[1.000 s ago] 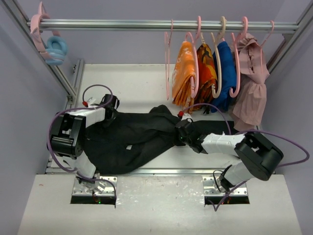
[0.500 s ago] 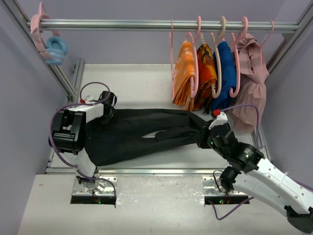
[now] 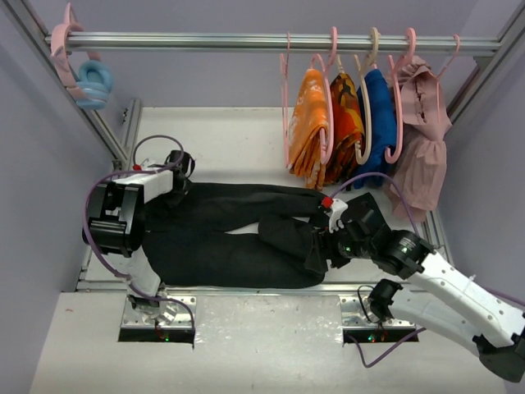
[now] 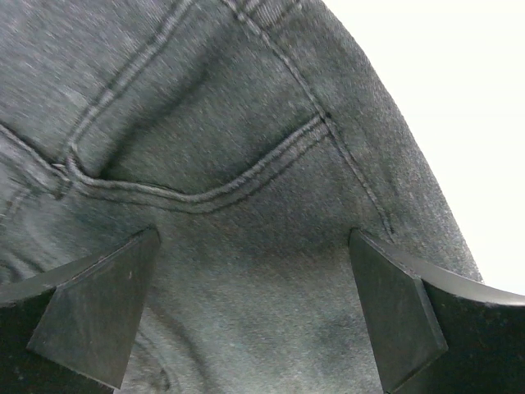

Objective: Place the trousers on the hanger
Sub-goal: Flatten out the trousers at the center of the board.

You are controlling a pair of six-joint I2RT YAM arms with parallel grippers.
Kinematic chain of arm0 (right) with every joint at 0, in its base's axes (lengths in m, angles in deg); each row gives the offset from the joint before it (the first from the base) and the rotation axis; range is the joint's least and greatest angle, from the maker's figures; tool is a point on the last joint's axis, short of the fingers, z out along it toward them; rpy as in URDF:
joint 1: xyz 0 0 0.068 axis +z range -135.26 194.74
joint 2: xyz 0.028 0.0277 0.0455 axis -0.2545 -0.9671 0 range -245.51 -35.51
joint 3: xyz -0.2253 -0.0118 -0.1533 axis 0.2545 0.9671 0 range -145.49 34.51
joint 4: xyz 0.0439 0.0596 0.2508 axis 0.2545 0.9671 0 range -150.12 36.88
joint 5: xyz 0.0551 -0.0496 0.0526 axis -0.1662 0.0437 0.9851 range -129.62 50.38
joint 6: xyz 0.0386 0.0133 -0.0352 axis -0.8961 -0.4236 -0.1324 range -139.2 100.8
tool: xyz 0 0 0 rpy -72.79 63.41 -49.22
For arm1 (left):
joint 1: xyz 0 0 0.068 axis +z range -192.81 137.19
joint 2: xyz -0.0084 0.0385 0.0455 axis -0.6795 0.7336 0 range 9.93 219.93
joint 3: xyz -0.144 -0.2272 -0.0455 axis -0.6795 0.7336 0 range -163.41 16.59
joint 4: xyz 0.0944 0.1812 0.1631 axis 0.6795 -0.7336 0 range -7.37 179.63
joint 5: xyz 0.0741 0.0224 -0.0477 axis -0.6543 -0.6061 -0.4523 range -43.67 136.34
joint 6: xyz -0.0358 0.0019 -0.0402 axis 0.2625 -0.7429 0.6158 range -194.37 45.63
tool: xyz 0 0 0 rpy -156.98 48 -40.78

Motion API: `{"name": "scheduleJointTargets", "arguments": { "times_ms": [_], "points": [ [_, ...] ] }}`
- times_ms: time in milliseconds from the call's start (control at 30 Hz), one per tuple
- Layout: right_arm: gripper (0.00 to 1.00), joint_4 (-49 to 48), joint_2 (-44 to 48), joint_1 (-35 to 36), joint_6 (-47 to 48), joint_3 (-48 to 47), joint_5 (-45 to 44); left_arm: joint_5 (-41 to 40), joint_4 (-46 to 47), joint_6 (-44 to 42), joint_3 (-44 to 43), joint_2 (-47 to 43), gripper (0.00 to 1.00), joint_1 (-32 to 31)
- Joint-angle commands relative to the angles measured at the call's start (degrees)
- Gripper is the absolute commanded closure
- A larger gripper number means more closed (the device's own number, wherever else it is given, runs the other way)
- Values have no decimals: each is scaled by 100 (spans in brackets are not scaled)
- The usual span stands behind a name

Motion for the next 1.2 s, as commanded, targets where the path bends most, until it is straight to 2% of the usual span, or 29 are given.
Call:
{"name": "scheduleJointTargets", "arguments": {
  "times_ms": [0, 67, 133, 267, 333, 400, 500, 600, 767, 800, 867, 933, 1133, 1167],
  "points": [
    [34, 149, 301, -8, 295, -777, -1138, -9, 24, -315, 85, -429, 0, 106],
    [33, 164, -15, -16, 349, -902, -1742, 99, 62, -320, 228, -516, 0, 105],
    [31, 142, -853, -25, 574, -1092, -1934, 269, 303, -331, 470, -756, 0, 105],
    [25, -586, -2356, -109, 1149, -1356, -1853, 487, 435, -479, 776, -1011, 0, 57],
    [24, -843, -2928, -447, 1240, -1524, -1550, 489, 478, -567, 889, -1109, 0, 30],
    [25, -1056, -3594, -744, 1150, -1614, -1345, 477, 505, -596, 983, -1237, 0, 26],
    [28, -1546, -4349, -790, 970, -1474, -1149, 510, 629, -680, 1181, -1438, 0, 17],
    [37, -1995, -4842, -790, 816, -1399, -934, 598, 698, -740, 1268, -1464, 0, 17],
    [55, -2242, -5006, -790, 718, -1246, -568, 628, 750, -804, 1296, -1437, 0, 17],
    [62, -2274, -4953, -790, 691, -1182, -533, 626, 775, -804, 1331, -1451, 0, 24],
    [90, -2243, -4799, -790, 645, -1074, -541, 675, 832, -794, 1363, -1436, 0, 18],
    [100, -2163, -4522, -790, 550, -964, -617, 718, 872, -785, 1369, -1403, 0, 26],
    [100, -1848, -3701, -790, 466, -818, -901, 802, 911, -769, 1363, -1282, 0, 14],
    [86, -1785, -3605, -790, 447, -793, -944, 802, 919, -769, 1374, -1301, 0, 17]
  ]
}}
